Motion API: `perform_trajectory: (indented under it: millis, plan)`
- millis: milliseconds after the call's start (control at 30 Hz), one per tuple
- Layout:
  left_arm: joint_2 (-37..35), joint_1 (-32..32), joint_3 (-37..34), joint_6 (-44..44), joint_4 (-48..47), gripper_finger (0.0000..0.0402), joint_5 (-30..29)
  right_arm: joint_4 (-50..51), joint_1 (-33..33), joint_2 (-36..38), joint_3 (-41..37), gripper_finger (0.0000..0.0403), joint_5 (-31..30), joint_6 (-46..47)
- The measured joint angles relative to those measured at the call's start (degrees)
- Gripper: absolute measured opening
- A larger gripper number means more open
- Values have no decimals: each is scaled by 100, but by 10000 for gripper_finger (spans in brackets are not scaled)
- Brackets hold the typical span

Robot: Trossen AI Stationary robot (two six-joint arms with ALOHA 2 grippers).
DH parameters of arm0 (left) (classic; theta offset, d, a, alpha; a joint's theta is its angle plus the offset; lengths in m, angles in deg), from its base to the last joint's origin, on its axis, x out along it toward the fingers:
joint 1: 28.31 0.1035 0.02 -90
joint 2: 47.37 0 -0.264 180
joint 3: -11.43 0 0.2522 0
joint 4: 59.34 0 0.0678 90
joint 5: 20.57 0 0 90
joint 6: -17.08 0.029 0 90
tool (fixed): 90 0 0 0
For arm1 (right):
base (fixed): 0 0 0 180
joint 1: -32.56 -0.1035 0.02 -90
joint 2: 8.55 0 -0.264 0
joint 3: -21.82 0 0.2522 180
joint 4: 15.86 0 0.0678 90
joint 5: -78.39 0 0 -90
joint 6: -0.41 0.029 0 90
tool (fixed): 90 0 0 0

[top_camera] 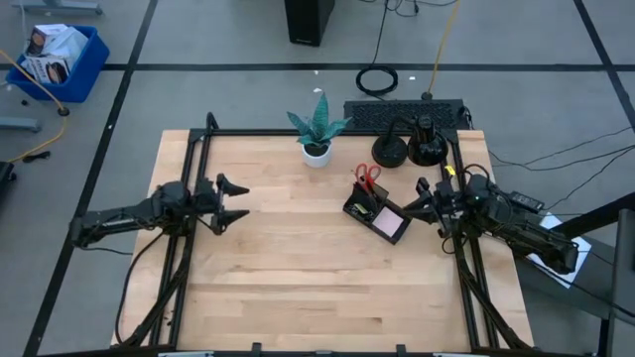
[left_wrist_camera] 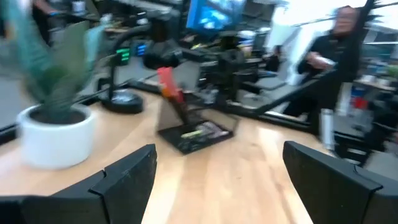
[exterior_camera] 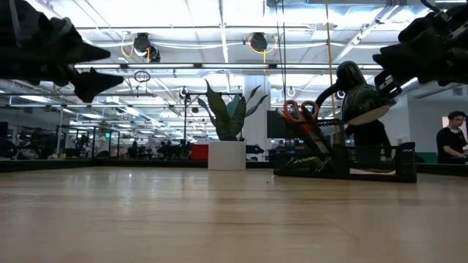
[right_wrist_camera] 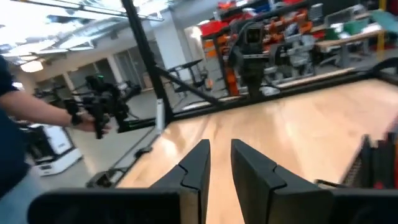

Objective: Pick and place office supplies into organizer
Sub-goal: Return to Home Position

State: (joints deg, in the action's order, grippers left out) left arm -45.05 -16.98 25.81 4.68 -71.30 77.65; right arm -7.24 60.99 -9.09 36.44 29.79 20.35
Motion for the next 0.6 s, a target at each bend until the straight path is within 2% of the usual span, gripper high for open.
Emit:
perform_trajectory:
  millis: [100,300,467,600]
  plan:
    - [131,0,0,-165,-42,351,-366,-15,0,2,0,59,-218,-152]
    - [261,0,0,-273,-41,351,-400,-19,0,-11,0,59,-229,-247]
    - [263,0,0,-322,-37,351,-425,-41,0,-11,-1,59,-248,555]
    - [265,0,0,-642,-36,351,-428,-43,0,-11,-2,59,-242,755]
